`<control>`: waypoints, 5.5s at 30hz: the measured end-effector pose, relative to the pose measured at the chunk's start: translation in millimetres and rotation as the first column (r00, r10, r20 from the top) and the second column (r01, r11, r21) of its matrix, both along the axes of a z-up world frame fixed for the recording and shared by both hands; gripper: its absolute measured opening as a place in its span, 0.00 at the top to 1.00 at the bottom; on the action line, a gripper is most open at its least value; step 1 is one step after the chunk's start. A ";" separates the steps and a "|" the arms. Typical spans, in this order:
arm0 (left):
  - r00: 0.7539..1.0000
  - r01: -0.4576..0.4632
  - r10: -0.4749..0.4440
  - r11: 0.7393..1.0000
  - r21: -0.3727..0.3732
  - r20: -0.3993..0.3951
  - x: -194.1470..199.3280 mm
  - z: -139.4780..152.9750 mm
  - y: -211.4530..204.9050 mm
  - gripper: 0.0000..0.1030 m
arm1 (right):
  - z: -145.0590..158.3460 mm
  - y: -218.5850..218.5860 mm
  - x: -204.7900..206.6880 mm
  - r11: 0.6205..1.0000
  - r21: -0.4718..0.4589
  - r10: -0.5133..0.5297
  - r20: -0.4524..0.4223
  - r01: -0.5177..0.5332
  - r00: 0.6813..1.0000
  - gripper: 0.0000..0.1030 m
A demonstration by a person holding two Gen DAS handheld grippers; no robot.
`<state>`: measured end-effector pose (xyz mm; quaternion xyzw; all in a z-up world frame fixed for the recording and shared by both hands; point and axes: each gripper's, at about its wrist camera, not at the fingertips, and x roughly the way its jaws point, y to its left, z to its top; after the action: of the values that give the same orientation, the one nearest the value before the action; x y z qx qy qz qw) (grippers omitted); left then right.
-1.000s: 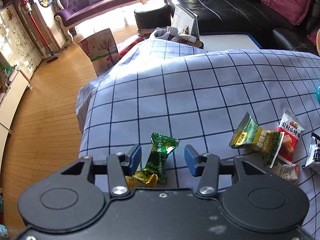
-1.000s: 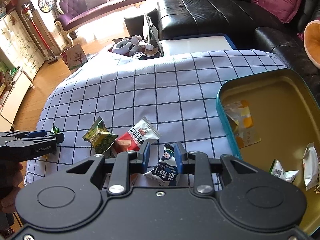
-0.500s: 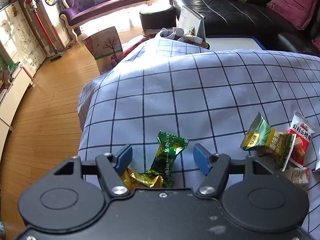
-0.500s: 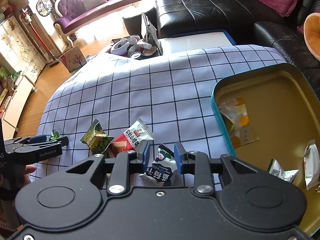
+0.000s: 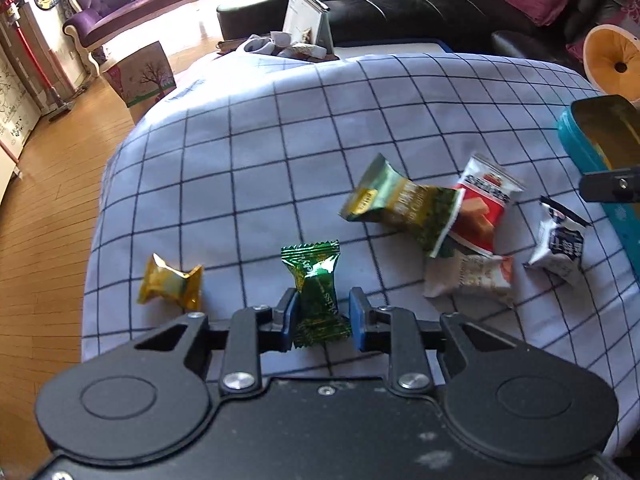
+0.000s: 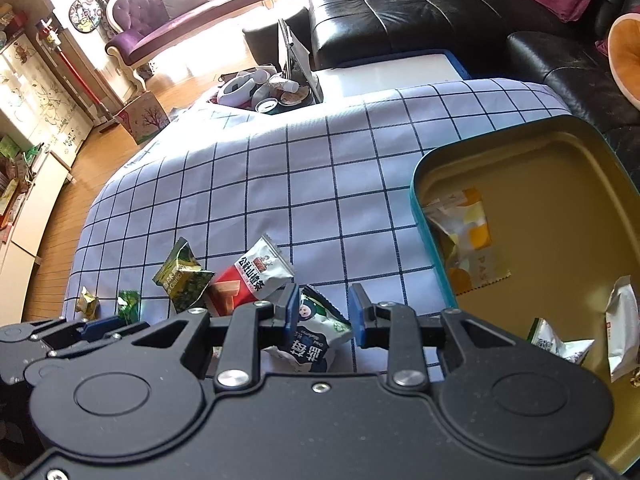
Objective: Organize snacks
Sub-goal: 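Grasp the green candy with the left gripper while the right grasps the white-blue packet, then carry the green candy and white-blue packet over the teal tin, then open both grippers to drop the green candy and white-blue packet into the tin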
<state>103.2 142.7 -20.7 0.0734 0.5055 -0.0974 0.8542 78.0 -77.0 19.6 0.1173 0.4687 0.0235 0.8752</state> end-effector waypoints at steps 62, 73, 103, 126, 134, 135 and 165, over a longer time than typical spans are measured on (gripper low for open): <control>0.971 -0.208 0.205 0.978 0.019 0.120 -18.3 24.2 -49.0 0.82 | -31.5 -11.5 8.7 0.979 0.154 -0.111 -0.167 0.137 0.980 0.60; 0.971 -0.222 0.224 0.975 -0.024 0.082 -25.8 16.7 -26.1 0.82 | -32.4 22.3 12.1 0.994 0.007 -0.104 -0.117 0.105 0.988 0.54; 0.981 -0.147 0.148 0.989 -0.017 0.124 -38.9 31.7 -70.9 0.82 | 31.3 -38.1 -20.7 0.981 0.028 -0.192 0.064 0.191 0.979 0.58; 0.970 0.240 -0.229 0.953 -0.186 0.077 -88.0 44.6 -242.6 0.82 | 43.0 -158.6 -67.4 0.899 0.017 -0.436 0.111 0.437 0.893 0.58; 0.954 0.301 -0.297 0.935 -0.188 0.048 -99.7 35.9 -284.9 0.82 | 36.0 -181.1 -74.8 0.886 0.021 -0.463 0.090 0.463 0.882 0.58; 0.955 0.297 -0.293 0.937 -0.184 0.050 -99.8 35.4 -286.6 0.82 | 34.9 -181.9 -74.6 0.887 0.018 -0.461 0.088 0.461 0.883 0.58; 0.990 0.106 -0.103 0.994 -0.028 0.098 -72.9 32.1 -240.4 0.61 | 24.9 -171.8 -45.0 0.896 0.076 -0.443 0.168 0.437 0.880 0.56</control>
<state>30.3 -97.7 11.4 0.0901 0.4573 -0.1468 0.8725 33.0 -248.9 44.5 0.2338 0.3477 -0.1567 0.8944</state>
